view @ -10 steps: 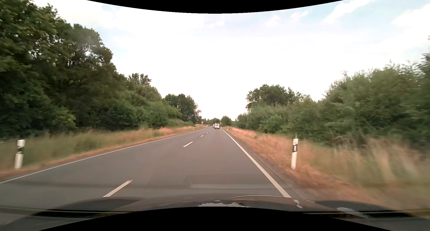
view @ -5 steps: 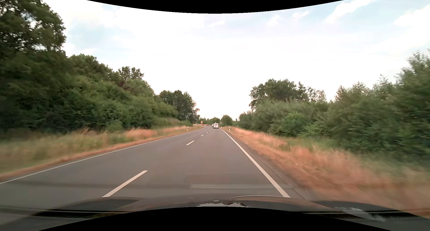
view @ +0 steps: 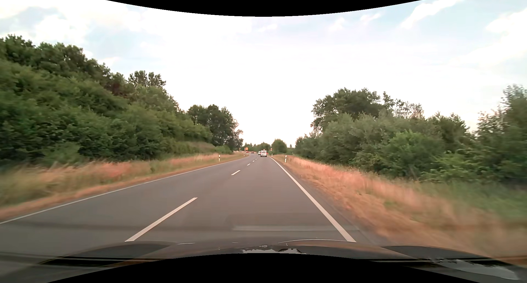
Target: Follow the waypoints while adhering to traffic rules and regulations
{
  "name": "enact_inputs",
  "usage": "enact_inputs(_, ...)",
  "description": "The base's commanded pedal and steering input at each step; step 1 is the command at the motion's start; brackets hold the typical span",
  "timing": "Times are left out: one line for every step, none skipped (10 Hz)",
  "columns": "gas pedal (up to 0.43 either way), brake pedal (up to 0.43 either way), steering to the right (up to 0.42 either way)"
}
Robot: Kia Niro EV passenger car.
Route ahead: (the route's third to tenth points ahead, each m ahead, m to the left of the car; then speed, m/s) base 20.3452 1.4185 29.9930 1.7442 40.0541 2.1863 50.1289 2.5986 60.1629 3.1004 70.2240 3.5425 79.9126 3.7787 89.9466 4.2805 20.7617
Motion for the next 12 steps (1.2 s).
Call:
enact_inputs(0.098,0.000,-0.001)
enact_inputs(0.098,0.000,-0.001)
enact_inputs(0.098,0.000,-0.001)
enact_inputs(0.098,0.000,-0.001)
enact_inputs(0.098,0.000,-0.001)
enact_inputs(0.098,0.000,-0.001)
enact_inputs(0.087,0.000,-0.001)
enact_inputs(0.087,0.000,-0.001)
enact_inputs(0.087,0.000,-0.001)
enact_inputs(0.087,0.000,-0.001)
enact_inputs(0.087,0.000,-0.002)
enact_inputs(0.087,0.000,-0.002)
